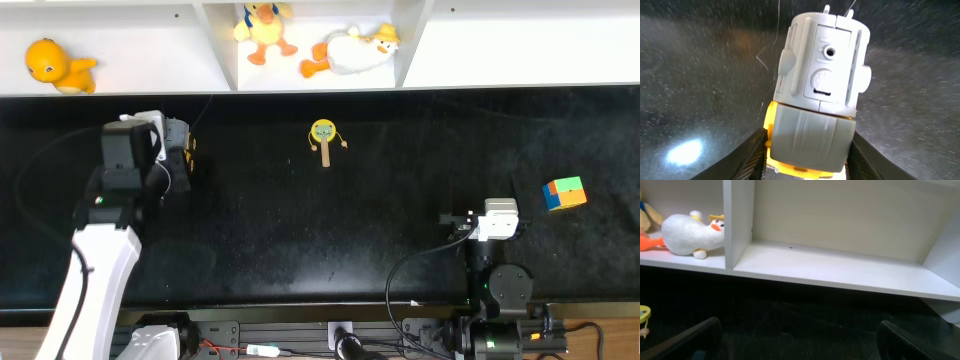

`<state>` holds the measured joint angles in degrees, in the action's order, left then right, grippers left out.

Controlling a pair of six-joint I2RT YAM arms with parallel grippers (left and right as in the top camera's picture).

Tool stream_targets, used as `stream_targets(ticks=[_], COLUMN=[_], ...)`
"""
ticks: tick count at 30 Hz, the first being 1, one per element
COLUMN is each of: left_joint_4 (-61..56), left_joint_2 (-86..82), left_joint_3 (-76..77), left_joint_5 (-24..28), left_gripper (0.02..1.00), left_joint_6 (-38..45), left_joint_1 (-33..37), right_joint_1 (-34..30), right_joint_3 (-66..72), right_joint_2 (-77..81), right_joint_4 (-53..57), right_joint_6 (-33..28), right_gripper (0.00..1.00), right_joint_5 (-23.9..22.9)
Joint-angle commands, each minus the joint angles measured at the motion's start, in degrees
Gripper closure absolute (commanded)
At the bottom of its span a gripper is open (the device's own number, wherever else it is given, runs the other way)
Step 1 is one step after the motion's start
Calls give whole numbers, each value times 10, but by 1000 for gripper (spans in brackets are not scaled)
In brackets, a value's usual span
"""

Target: Store Toys

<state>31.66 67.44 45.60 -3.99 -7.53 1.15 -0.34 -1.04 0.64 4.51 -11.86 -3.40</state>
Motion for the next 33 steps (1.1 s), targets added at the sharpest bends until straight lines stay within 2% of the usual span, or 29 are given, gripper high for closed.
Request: stream_targets(ticks=[1,7,20,24,25,26,27,28,33], left_joint_4=[-10,-22,-34,-44,-45,-45,-45,-45,-10], left_joint_2=[-34,6,247,286,290,290,290,290,252], left_joint_3=[8,64,297,313,313,313,313,313,303], left_joint_5=[50,65,65,65,65,64,64,63,30], left_gripper=[634,634,632,627,599,428,178,20,20], left_joint_6=[-6,-16,-18,-20,-20,-20,-20,-20,-19], left_joint_1=[-2,-9,-13,-13,-13,-13,-12,-12,-11], right_joint_1=[-1,-1,-1,-1,-1,-1,-1,-1,-1], right_joint_3=[8,8,8,8,8,8,8,8,8], right_joint_2=[-3,-3,-3,-3,-3,-3,-3,-3,-3], right_joint_4=[-3,-3,-3,-3,-3,-3,-3,-3,-3], right_joint_6=[0,0,0,0,0,0,0,0,0], right_gripper=[5,5,5,5,5,5,5,5,5], right_joint_5=[-3,-3,-3,-3,-3,-3,-3,-3,-3])
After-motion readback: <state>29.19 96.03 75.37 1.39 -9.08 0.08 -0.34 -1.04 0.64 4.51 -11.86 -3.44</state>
